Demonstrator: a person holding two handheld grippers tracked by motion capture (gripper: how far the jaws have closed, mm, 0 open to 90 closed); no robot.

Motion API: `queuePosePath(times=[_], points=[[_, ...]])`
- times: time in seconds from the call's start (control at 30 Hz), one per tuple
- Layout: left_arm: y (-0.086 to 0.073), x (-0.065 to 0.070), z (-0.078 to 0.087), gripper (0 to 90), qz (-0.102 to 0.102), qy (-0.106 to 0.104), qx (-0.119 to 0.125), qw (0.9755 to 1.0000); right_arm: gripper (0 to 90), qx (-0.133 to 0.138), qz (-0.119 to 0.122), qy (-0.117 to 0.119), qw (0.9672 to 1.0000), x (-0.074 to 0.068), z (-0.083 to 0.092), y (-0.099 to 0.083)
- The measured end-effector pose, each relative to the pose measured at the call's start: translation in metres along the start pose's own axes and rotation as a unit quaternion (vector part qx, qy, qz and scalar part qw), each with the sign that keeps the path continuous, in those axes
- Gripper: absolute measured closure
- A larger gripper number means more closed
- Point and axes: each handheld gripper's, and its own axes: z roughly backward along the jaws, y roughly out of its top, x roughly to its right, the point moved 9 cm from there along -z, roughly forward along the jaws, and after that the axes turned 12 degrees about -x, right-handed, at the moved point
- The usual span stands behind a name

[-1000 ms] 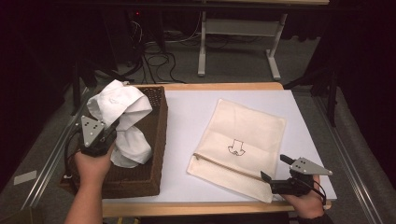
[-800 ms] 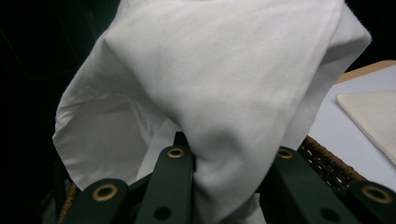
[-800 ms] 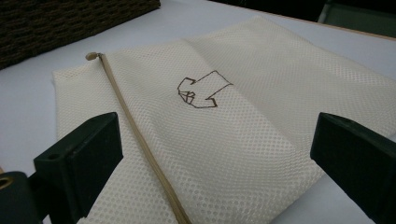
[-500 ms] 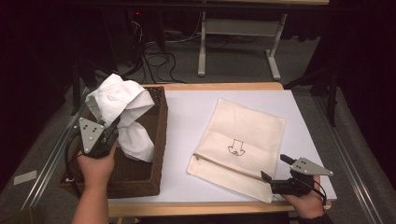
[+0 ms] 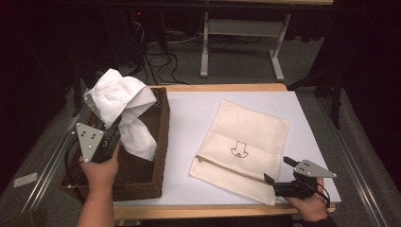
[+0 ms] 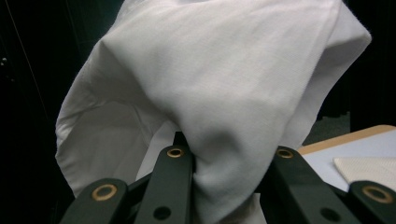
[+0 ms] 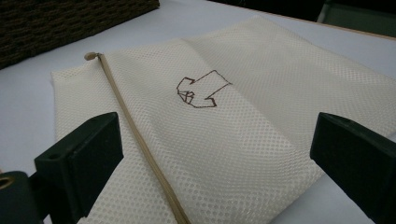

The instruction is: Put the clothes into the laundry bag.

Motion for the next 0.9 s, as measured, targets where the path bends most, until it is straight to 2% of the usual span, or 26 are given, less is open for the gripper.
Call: queuePosePath(times=[0.27,0.5,0.73,0.9], points=[[0.019,0.003,0.006,78.5,0.000,0.007,0.029,0.9996,3.1,0.000,0.000,0.000,1.0000,0.000,0.000,0.000],[0.032,0.011,0.009,78.5,-0.002,0.001,0.044,0.9990,3.1,0.000,-0.001,0.001,1.0000,0.000,0.000,0.000],[0.044,0.031,0.005,78.5,-0.003,-0.016,0.056,0.9983,3.1,0.000,0.000,0.001,1.0000,0.000,0.000,0.000],[0.054,0.051,0.002,78.6,-0.006,-0.034,0.066,0.9972,3.1,0.000,-0.001,0.001,1.0000,0.000,0.001,0.000]])
